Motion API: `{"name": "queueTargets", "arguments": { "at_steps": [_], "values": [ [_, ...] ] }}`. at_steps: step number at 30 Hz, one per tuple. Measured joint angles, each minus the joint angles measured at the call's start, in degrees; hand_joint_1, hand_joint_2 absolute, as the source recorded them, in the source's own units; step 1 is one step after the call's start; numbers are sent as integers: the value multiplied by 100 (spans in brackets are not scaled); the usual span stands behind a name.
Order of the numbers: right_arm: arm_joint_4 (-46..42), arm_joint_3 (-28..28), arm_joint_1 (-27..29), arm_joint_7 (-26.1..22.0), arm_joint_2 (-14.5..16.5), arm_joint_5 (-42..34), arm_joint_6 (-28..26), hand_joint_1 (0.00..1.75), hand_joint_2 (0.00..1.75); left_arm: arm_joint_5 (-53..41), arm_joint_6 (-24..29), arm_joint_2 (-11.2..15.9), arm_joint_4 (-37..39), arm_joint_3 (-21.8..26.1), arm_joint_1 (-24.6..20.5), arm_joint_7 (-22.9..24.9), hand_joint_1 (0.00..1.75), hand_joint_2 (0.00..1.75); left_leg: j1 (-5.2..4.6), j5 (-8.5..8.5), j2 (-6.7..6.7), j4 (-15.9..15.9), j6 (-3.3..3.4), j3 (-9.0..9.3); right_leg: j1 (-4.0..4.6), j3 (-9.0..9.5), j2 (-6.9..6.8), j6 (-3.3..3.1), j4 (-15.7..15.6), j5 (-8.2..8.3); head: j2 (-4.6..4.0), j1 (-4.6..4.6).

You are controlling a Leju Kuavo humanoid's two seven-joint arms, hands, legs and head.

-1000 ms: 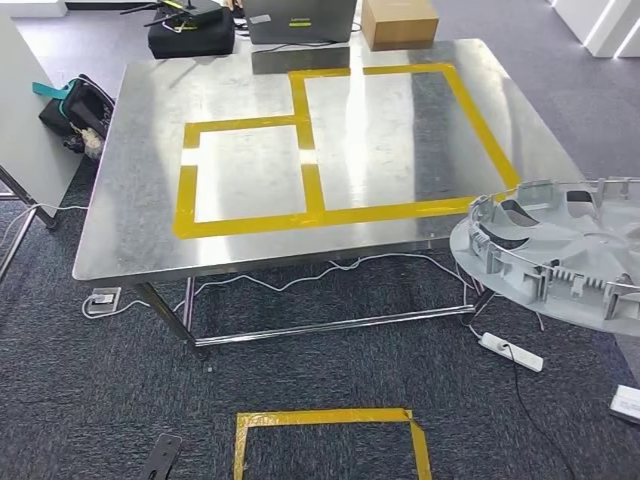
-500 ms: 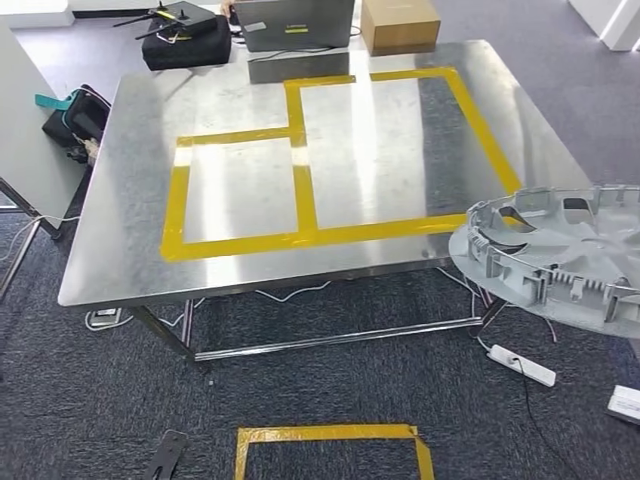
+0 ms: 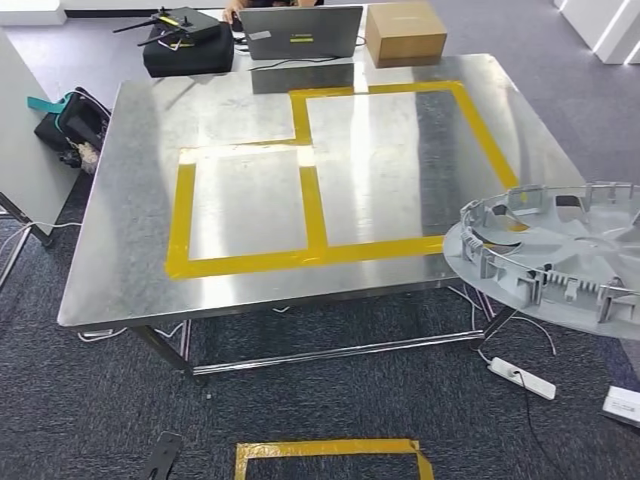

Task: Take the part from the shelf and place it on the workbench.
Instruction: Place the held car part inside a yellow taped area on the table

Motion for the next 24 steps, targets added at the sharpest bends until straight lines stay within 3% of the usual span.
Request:
{"name": "queueTargets", "arguments": {
  "at_steps": [2,4,5,6,8,9,11,13,15,17,19,20,21,24],
  "values": [
    [10,22,-11,-10,5,1,-4,175,175,43,19,28,0,15,-10,-22,0,175,2,-40,-3,-9,49,65,2,-313,-6,22,583,-258,-1,29],
    [30,69,-10,-22,21,12,-8,175,175,24,38,53,0,23,2,-15,0,175,-8,-93,-4,-7,67,114,2,-743,-5,44,1219,-442,-1,36],
    [47,100,-5,-26,29,20,-8,175,175,9,50,63,0,23,17,-9,0,175,-10,-128,-4,-6,68,153,1,-871,-6,49,1321,-395,-1,37],
    [66,125,2,-31,38,26,-8,175,175,-1,60,74,0,23,35,-5,0,175,-10,-168,-6,-6,61,206,0,-895,-7,48,1209,-230,-1,37],
    [104,161,17,-57,56,22,-8,175,175,-10,84,102,0,23,66,-6,0,175,-3,-258,-12,-8,31,334,-3,-708,-5,41,569,274,-1,36],
    [123,172,23,-81,68,14,-10,175,175,-11,97,121,0,24,73,-14,0,175,-5,-296,-16,-7,6,384,5,-604,-5,32,249,420,-1,36],
    [157,193,19,-148,92,-5,-14,175,175,0,128,177,0,35,85,-42,0,175,-12,-348,-15,-2,-59,420,32,-470,-3,-43,-56,464,-1,37],
    [199,226,-23,-214,115,-35,-4,175,175,36,148,232,-1,72,94,-95,0,175,-16,-372,-9,10,-121,430,42,-413,4,-155,-96,430,-1,42],
    [287,297,-144,-270,133,-51,30,175,175,100,148,276,-3,119,91,-187,0,175,-12,-431,-3,139,-189,396,22,-354,15,-222,-125,430,-1,32],
    [420,440,-333,-300,141,-14,75,175,175,164,123,303,-4,159,74,-300,0,175,3,-629,2,653,-255,96,5,-296,18,-269,-144,402,-1,10],
    [569,619,-488,-290,149,42,106,175,175,193,89,312,-4,207,63,-379,0,175,18,-831,3,1329,-287,-382,3,-248,17,-294,-145,350,-1,-2],
    [644,702,-530,-277,155,62,112,175,175,190,77,313,-4,229,65,-398,0,175,20,-810,3,1492,-288,-550,3,-210,15,-294,-145,316,-1,-2],
    [705,767,-551,-262,161,77,113,175,175,181,72,314,-4,245,69,-407,0,175,20,-684,3,1470,-282,-621,3,-164,11,-291,-145,279,-1,-1],
    [822,897,-561,-228,181,90,98,175,175,107,86,321,-4,255,76,-392,0,175,9,29,8,571,-218,-372,6,4,0,-249,-150,151,-1,0]
  ]
}}
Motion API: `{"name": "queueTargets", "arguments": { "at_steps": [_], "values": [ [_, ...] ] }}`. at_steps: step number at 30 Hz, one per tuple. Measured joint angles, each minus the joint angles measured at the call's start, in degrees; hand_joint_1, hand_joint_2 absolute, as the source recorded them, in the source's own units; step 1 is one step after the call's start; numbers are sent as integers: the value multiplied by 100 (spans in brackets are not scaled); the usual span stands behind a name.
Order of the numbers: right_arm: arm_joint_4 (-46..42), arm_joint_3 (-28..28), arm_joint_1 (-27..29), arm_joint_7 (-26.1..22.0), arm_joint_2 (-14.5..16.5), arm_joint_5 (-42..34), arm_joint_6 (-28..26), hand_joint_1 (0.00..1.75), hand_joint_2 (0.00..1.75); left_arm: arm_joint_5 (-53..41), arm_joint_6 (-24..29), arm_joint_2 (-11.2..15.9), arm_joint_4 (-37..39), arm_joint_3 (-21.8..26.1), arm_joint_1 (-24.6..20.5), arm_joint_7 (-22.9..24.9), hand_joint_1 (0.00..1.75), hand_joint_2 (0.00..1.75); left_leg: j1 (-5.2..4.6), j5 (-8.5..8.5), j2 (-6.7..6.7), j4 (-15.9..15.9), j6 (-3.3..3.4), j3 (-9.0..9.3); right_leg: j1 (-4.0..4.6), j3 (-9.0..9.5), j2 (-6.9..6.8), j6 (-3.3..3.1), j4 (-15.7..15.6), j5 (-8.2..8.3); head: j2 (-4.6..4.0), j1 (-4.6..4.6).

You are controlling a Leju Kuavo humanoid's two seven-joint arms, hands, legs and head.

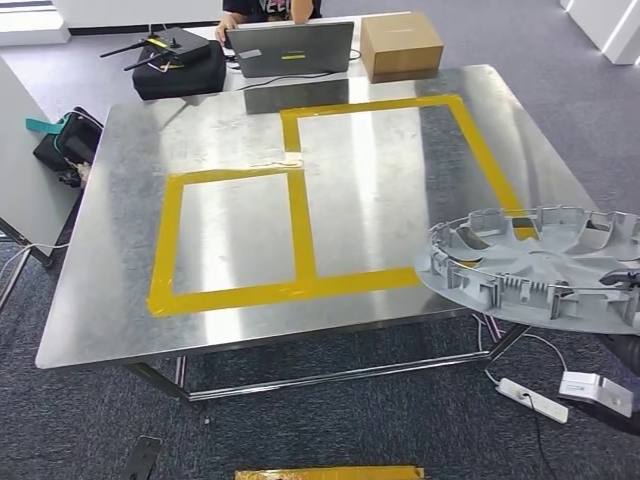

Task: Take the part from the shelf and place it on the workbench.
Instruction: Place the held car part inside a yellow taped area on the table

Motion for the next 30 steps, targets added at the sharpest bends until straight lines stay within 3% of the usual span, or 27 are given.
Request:
{"name": "queueTargets", "arguments": {
  "at_steps": [2,6,8,10,11,12,13,15,17,20,22,26,27,28,30],
  "values": [
    [51,54,2,17,23,-10,-25,175,175,-47,14,8,0,0,-6,26,0,175,-20,111,2,-449,50,171,8,51,1,67,-25,-68,0,-4],
    [123,126,80,30,53,0,-50,175,175,-88,15,22,0,0,-2,47,0,175,-2,55,-1,-623,162,338,14,116,-3,199,33,-115,0,-9],
    [140,143,133,38,60,14,-47,175,175,-106,15,34,-1,0,-13,65,0,175,15,19,-8,-648,214,423,13,-185,-7,221,559,-284,0,15],
    [145,146,218,55,76,20,-46,175,175,-124,13,47,-2,0,-13,83,0,175,12,-46,-12,-647,245,477,13,-666,-5,245,1290,-531,0,33],
    [146,146,270,61,89,24,-46,175,175,-141,9,47,-1,0,-5,94,0,175,10,-86,-15,-647,248,520,13,-847,-5,259,1491,-579,0,34],
    [146,146,325,67,102,29,-46,175,175,-161,5,46,-1,0,6,110,0,175,11,-131,-20,-647,244,577,12,-938,-6,268,1507,-517,0,37],
    [146,144,383,73,116,37,-44,175,175,-187,1,43,0,0,15,134,0,175,15,-182,-27,-647,234,652,10,-925,-7,269,1309,-321,0,36],
    [145,135,493,85,140,54,-35,175,175,-226,-1,42,-1,0,22,183,0,175,22,-295,-39,-642,189,808,4,-722,-8,265,586,206,0,38],
    [140,120,574,102,167,66,-19,175,175,-255,-1,49,-2,-1,17,225,0,175,10,-378,-42,-634,122,874,14,-563,-9,208,111,400,0,40],
    [112,59,688,125,205,60,19,175,175,-292,-4,56,-2,-2,21,260,0,175,-1,-417,-37,-606,47,890,24,-478,6,75,39,390,0,37],
    [87,4,738,137,227,47,83,175,175,-304,-3,49,-2,-4,11,268,0,175,5,-482,-22,-357,-9,788,7,-401,11,8,19,359,0,23],
    [64,-100,876,147,279,27,255,175,175,-307,-2,40,-2,-7,4,260,0,175,27,-923,-8,867,-96,-17,5,-285,9,-67,7,252,0,8],
    [63,-121,920,142,296,-6,304,175,175,-307,-8,40,-2,-7,10,250,0,175,26,-888,-8,949,-91,-133,7,-251,12,-68,7,227,0,8],
    [63,-138,956,132,314,-53,357,175,175,-307,-17,39,-2,-7,13,239,0,175,25,-728,-8,823,-77,-139,8,-210,16,-65,7,202,0,8],
    [63,-170,993,99,346,-159,475,175,175,-307,-48,38,-1,-7,8,221,0,175,20,-206,-5,142,-32,85,10,-123,24,-46,4,150,0,9]
  ]
}}
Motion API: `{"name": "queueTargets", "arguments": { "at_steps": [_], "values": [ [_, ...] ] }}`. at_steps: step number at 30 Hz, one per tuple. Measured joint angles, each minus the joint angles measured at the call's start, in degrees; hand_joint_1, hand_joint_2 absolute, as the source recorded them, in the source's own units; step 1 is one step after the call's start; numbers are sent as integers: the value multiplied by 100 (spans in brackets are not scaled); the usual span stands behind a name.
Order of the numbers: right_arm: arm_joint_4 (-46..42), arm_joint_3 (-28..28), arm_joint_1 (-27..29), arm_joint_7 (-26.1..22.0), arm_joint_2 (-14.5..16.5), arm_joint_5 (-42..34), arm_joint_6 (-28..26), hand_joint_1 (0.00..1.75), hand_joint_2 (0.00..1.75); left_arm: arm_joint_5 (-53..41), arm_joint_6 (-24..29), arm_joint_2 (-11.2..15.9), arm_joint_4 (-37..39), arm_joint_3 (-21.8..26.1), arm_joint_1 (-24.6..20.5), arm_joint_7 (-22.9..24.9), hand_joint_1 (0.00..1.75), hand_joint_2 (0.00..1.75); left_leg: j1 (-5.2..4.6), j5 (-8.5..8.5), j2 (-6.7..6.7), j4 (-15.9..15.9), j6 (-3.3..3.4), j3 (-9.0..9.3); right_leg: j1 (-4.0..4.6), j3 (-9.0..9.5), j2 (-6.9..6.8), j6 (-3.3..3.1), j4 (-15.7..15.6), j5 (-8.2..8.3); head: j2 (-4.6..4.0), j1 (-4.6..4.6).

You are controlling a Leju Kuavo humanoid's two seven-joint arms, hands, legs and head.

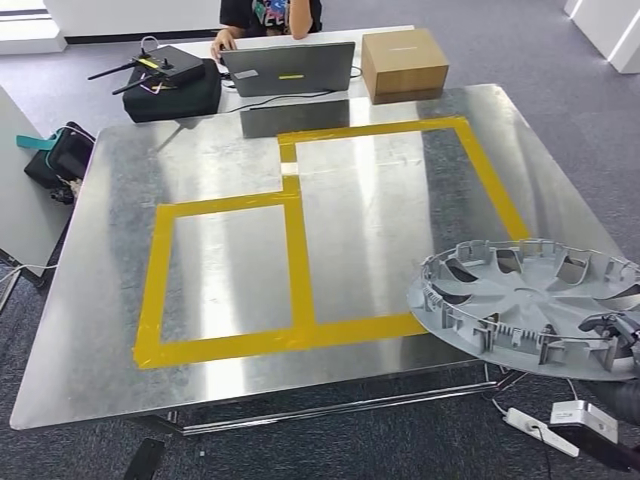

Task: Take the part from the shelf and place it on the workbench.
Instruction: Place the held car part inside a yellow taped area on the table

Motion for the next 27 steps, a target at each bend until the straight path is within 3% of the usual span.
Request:
{"name": "queueTargets", "arguments": {
  "at_steps": [2,4,8,11,16,27],
  "values": [
    [14,-28,8,-27,19,-55,109,175,175,-7,-33,-3,-1,0,-25,-5,0,175,-15,223,5,-577,45,207,15,38,11,43,1,-50,0,-2],
    [59,-53,1,-39,27,-50,210,175,175,-34,-63,-10,-1,0,-45,-4,0,175,-23,226,4,-731,51,258,32,25,16,71,-19,-79,0,-3],
    [293,-91,-135,-102,24,-68,430,175,175,-101,-95,-32,-1,-1,-78,22,0,175,-11,300,-6,-767,25,288,52,60,10,-38,-109,-67,0,16],
    [564,-90,-289,-193,-40,-124,672,175,175,-184,-89,-39,-1,-25,-107,89,0,175,-13,281,-10,-767,70,297,52,100,5,3,-176,-56,0,17],
    [1463,-89,-787,-339,-272,-168,879,175,175,-309,-132,-46,-1,-136,-180,143,0,175,-14,279,-7,-767,114,297,49,128,8,135,-241,-29,0,16],
    [3606,51,-1825,-613,-475,305,378,175,175,-626,-154,-49,-1,-410,-290,349,0,175,-12,313,-9,-773,146,298,51,183,-2,194,-241,-1,0,14]
  ]
}}
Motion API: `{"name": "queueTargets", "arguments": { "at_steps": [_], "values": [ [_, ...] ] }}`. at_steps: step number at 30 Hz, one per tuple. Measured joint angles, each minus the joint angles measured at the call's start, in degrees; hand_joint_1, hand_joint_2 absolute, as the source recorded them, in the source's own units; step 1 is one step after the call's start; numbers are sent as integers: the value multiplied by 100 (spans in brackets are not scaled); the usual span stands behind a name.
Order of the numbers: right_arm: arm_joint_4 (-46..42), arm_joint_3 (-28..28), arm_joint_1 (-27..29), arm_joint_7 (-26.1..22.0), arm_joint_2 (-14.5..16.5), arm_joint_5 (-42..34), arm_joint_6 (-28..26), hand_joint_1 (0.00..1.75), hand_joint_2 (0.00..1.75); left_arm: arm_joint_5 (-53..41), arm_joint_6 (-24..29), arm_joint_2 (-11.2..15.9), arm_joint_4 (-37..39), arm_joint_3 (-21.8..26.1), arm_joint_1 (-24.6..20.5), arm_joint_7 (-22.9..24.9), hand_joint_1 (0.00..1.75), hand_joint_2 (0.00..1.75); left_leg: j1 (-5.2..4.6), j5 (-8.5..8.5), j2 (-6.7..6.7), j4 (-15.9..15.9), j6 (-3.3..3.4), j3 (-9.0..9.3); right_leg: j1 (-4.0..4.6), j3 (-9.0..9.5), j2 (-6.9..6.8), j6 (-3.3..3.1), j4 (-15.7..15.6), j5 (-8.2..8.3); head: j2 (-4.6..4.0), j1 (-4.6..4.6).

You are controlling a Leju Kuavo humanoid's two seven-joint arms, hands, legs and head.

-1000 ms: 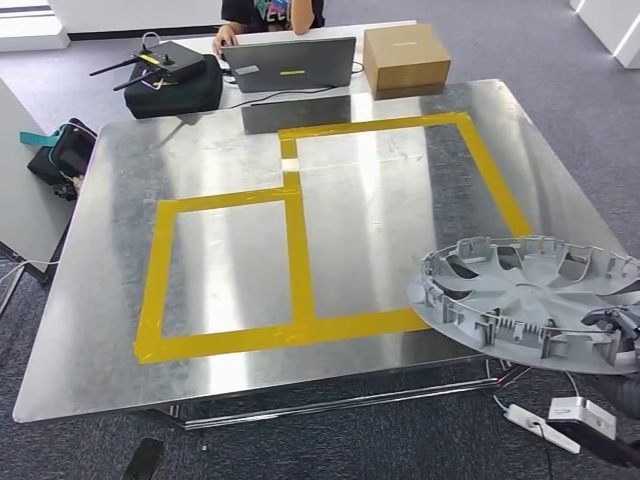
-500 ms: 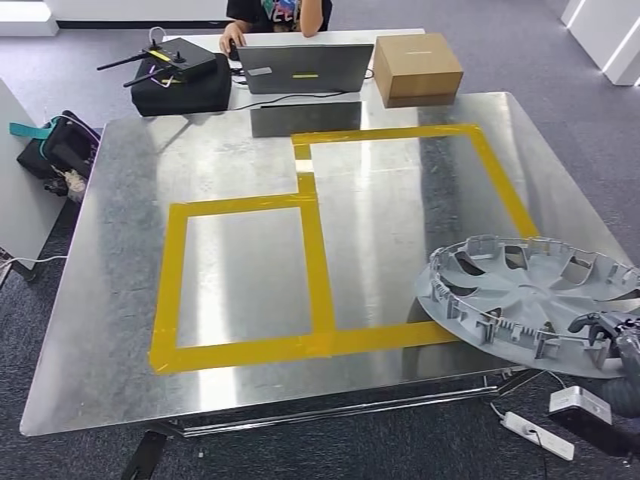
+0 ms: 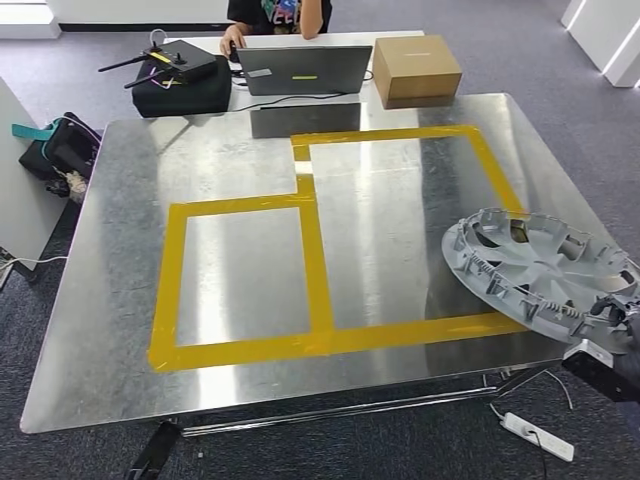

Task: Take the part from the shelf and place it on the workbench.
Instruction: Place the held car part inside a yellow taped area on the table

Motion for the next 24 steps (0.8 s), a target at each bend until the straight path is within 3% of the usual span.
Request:
{"name": "queueTargets", "arguments": {
  "at_steps": [8,14,19,24],
  "values": [
    [779,619,-615,-236,103,305,-147,175,175,-163,-88,-3,-1,-219,-94,48,0,175,6,11,0,-4,-12,0,7,-4,4,-2,14,1,0,1],
    [911,1890,-1227,293,210,1570,-242,175,175,-536,-263,-26,-1,-547,-222,189,0,175,7,20,1,-5,-19,-3,8,-10,7,-5,24,5,0,1],
    [1104,3022,-1941,470,290,1784,-124,175,175,-611,-343,-61,-1,-809,-338,196,0,175,10,29,1,-5,-28,-2,8,-13,5,-7,27,9,0,0],
    [1365,3782,-2370,643,372,1794,-14,175,175,-617,-377,-68,-1,-948,-370,217,0,175,11,30,-2,-5,-28,-3,8,-13,1,-8,28,9,0,-1]
  ]
}}
